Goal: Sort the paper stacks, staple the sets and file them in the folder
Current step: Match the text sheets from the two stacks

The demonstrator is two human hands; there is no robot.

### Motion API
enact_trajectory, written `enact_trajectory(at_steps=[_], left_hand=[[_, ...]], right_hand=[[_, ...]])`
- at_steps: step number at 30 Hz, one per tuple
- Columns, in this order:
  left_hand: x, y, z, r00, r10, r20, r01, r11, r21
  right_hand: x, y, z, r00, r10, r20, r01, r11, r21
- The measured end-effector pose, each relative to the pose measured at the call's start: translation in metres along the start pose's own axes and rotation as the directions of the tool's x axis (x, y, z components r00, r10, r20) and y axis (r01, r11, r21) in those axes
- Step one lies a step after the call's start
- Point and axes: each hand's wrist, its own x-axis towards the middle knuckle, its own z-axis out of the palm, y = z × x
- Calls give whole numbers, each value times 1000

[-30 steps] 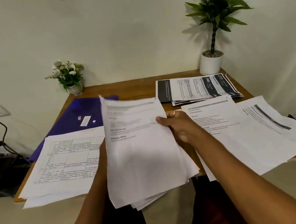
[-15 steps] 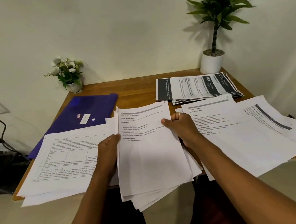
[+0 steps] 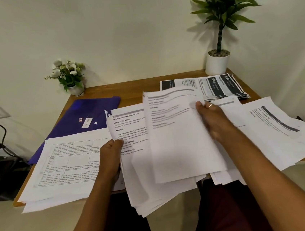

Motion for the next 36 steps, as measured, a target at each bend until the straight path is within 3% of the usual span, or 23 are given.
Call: enact_trajectory(at_steps=[2, 4, 6, 9, 17, 22, 25, 30, 33, 36], left_hand=[[1, -1, 0, 1000, -6, 0, 6, 1000, -5], [2, -1, 0, 1000, -19, 0, 19, 1000, -4], [3, -1, 0, 1000, -25, 1, 25, 1000, 4], [2, 0, 1, 1000, -13, -7, 14, 1000, 17], [2, 0, 2, 1000, 7, -14, -6, 999, 41], [5, 3, 4, 999, -32, 31, 30, 998, 62], [9, 16, 11, 995, -6, 103, -15, 980, 199], [17, 41, 27, 964, 214, 156, -264, 777, 571], [16, 47, 39, 909, 374, 182, -390, 614, 687], [6, 54, 44, 877, 450, 170, -428, 569, 702]], right_hand=[[1, -13, -27, 991, -74, -110, 46, 970, -241], [8, -16, -60, 968, -161, -190, 46, 865, -500], [16, -11, -86, 960, -147, -239, -31, 793, -609], [20, 3, -103, 952, -115, -284, -115, 725, -679], [6, 26, -89, 936, -267, -231, -64, 516, -854], [4, 25, -80, 932, -272, -238, -95, 450, -888], [2, 26, -80, 933, -272, -236, -98, 438, -893], [0, 25, -78, 935, -272, -225, -95, 420, -902], [-2, 25, -79, 935, -270, -230, -103, 413, -905], [-3, 28, -80, 934, -282, -221, -91, 409, -908]])
